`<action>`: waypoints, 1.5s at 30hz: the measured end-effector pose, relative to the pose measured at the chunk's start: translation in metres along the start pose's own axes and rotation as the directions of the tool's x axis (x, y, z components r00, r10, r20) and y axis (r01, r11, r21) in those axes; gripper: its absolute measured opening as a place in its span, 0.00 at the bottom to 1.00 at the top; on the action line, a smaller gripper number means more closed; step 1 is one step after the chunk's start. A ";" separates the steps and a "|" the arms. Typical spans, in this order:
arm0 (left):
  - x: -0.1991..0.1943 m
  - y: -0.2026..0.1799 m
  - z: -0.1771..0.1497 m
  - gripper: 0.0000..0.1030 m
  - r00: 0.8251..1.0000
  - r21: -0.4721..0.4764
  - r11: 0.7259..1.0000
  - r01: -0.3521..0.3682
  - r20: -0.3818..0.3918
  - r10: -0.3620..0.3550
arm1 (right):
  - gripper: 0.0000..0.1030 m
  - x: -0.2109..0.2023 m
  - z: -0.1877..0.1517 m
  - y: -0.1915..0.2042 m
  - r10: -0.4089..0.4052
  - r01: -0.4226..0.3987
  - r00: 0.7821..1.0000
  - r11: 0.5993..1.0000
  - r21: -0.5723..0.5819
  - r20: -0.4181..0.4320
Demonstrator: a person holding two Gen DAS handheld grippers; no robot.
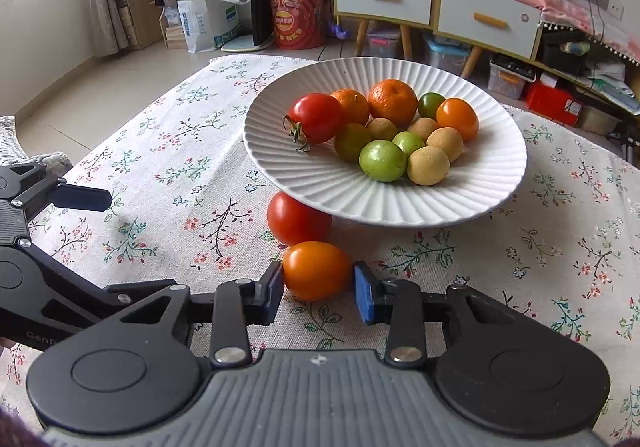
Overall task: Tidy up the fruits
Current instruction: 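Close the left gripper on a red tomato while the right gripper grasps an orange tomato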
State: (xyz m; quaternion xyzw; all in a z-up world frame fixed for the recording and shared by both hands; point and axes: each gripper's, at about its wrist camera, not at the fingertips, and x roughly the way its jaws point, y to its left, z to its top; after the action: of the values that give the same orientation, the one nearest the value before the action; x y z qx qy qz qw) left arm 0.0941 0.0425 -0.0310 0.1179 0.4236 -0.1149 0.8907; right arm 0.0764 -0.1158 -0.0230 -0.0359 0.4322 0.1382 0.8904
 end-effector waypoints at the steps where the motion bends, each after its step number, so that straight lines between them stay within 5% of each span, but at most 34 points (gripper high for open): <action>1: 0.000 -0.001 0.001 0.96 1.000 0.000 1.000 -0.001 0.002 0.001 | 0.33 -0.001 0.000 -0.001 -0.001 0.001 1.000 1.000 0.001 0.000; 21: 0.013 -0.035 0.035 0.92 0.990 -0.095 0.991 0.096 0.112 -0.085 | 0.33 -0.017 -0.008 -0.045 -0.064 0.063 0.998 0.997 0.049 0.018; 33: 0.021 -0.046 0.047 0.56 0.978 -0.119 0.981 0.154 0.158 -0.135 | 0.33 -0.022 -0.010 -0.056 -0.067 0.065 0.997 0.995 0.071 0.030; 37: 0.023 -0.048 0.048 0.38 0.977 -0.114 0.979 0.168 0.150 -0.150 | 0.33 -0.022 -0.011 -0.057 -0.068 0.066 0.997 0.995 0.071 0.030; 45: 0.018 -0.049 0.045 0.37 0.979 -0.088 0.982 0.169 0.129 -0.157 | 0.33 -0.024 -0.011 -0.057 -0.070 0.068 0.997 0.996 0.064 0.034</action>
State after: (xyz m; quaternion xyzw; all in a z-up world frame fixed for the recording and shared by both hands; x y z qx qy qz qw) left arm 0.1228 -0.0192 -0.0226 0.0315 0.3819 -0.1733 0.9073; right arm 0.0701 -0.1775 -0.0143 -0.0201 0.4187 0.0942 0.9030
